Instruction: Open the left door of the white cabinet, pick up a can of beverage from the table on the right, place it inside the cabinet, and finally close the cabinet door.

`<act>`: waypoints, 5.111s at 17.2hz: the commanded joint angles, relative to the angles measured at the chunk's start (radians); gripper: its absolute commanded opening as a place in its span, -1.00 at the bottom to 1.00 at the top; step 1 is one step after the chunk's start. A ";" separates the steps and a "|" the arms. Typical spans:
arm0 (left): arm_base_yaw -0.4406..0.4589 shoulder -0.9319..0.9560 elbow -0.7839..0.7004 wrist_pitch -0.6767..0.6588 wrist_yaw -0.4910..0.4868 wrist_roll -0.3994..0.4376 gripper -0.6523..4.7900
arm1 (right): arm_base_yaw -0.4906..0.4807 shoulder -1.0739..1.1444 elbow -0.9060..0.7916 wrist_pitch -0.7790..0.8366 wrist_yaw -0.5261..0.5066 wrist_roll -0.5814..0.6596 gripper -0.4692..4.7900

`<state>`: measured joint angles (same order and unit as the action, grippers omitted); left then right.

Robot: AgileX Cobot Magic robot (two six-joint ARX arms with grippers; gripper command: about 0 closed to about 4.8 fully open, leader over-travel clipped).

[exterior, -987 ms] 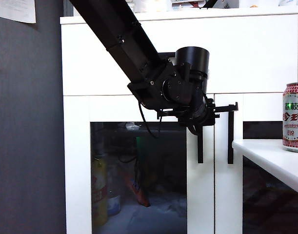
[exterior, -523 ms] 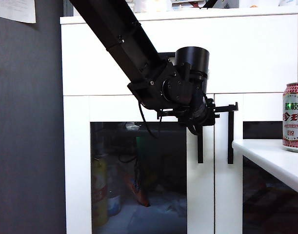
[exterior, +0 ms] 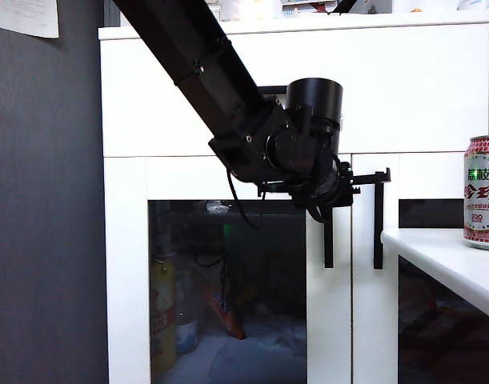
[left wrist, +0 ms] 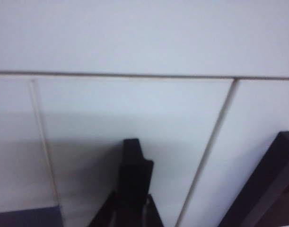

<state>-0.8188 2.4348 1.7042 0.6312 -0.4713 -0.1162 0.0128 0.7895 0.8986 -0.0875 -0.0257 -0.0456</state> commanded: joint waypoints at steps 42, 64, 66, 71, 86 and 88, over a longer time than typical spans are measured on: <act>-0.085 -0.243 -0.529 0.170 0.050 -0.014 -0.78 | 0.001 -0.005 0.003 -0.051 0.000 0.024 1.00; -0.084 -0.690 -0.983 0.167 0.048 -0.014 -0.78 | 0.270 0.539 -0.007 0.165 -0.333 0.058 -0.83; -0.084 -0.697 -0.983 0.169 0.047 -0.014 -0.78 | 0.328 0.567 -0.007 0.128 -0.336 0.066 -0.83; -0.084 -0.699 -0.983 0.164 0.049 -0.014 -0.78 | 0.379 0.568 -0.008 -0.051 -0.388 0.067 -0.83; -0.084 -0.699 -0.982 0.163 0.049 -0.014 -0.78 | 0.381 0.604 -0.009 -0.106 -0.518 0.042 -0.83; -0.084 -0.699 -0.982 0.163 0.049 -0.014 -0.78 | 0.381 0.604 -0.009 -0.106 -0.520 0.042 -0.83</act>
<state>-0.9138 1.7512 0.7174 0.7361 -0.3374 -0.1234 0.3855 1.3968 0.8867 -0.2005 -0.4793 -0.0010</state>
